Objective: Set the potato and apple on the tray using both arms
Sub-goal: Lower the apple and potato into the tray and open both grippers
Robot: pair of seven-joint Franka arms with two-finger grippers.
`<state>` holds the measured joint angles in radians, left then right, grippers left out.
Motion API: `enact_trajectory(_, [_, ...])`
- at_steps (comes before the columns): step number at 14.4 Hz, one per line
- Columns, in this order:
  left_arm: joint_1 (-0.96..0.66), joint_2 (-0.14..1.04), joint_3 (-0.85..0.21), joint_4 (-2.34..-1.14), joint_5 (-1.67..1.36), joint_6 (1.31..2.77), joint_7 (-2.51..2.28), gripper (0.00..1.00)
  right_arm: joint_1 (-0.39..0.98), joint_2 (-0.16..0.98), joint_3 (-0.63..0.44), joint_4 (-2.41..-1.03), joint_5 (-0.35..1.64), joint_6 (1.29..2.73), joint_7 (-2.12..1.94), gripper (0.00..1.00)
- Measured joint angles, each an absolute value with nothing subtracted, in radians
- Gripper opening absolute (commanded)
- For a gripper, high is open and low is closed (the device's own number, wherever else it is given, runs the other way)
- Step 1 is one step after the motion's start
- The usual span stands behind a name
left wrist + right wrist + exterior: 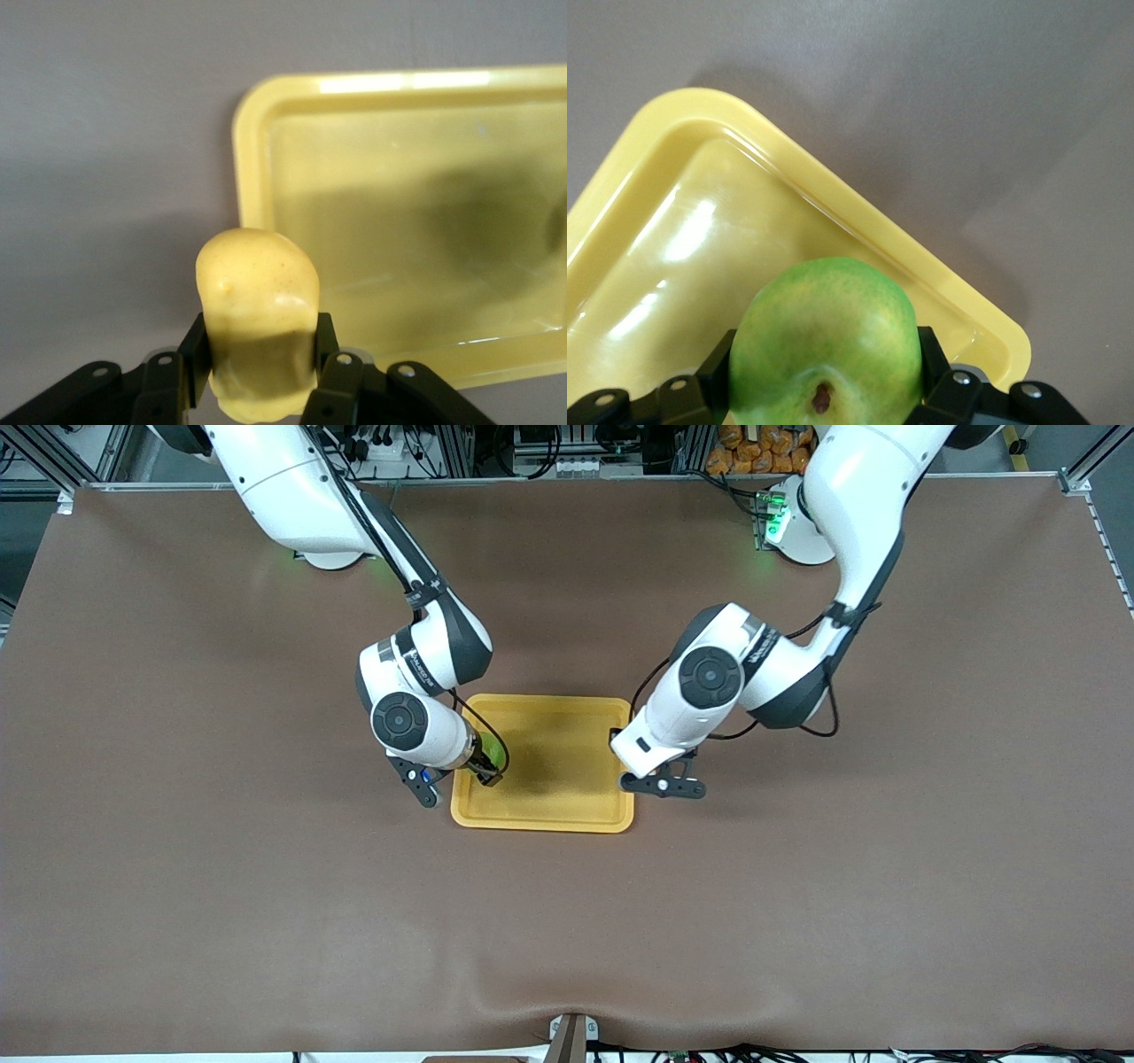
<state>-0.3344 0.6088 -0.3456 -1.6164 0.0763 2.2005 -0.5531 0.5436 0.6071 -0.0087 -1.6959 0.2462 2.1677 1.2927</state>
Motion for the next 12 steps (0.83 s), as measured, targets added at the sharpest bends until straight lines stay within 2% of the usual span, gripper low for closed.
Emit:
enact_trajectory(5, [-0.38, 0.684, -0.346, -1.592, 0.076, 2.269, -0.583, 0.01, 0.548, 0.632, -0.009, -1.697, 0.251, 2.175, 1.293, 0.0])
enact_trajectory(8, [-0.382, 0.701, -0.345, -1.591, 0.076, 2.291, -0.583, 0.08, 0.549, 0.638, -0.009, -1.697, 0.251, 2.177, 1.293, 0.03])
enact_trajectory(9, [-0.385, 0.707, -0.345, -1.59, 0.076, 2.304, -0.583, 0.12, 0.55, 0.639, -0.009, -1.697, 0.251, 2.177, 1.293, 0.14])
enact_trajectory(10, [-0.39, 0.714, -0.345, -1.59, 0.078, 2.317, -0.583, 0.2, 0.551, 0.64, -0.009, -1.697, 0.251, 2.177, 1.293, 0.42])
enact_trajectory(11, [-0.395, 0.722, -0.344, -1.59, 0.088, 2.326, -0.583, 0.23, 0.554, 0.642, -0.008, -1.697, 0.251, 2.177, 1.293, 0.79])
enact_trajectory(12, [-0.398, 0.729, -0.344, -1.59, 0.105, 2.331, -0.583, 0.26, 0.56, 0.643, -0.008, -1.698, 0.251, 2.177, 1.293, 1.0])
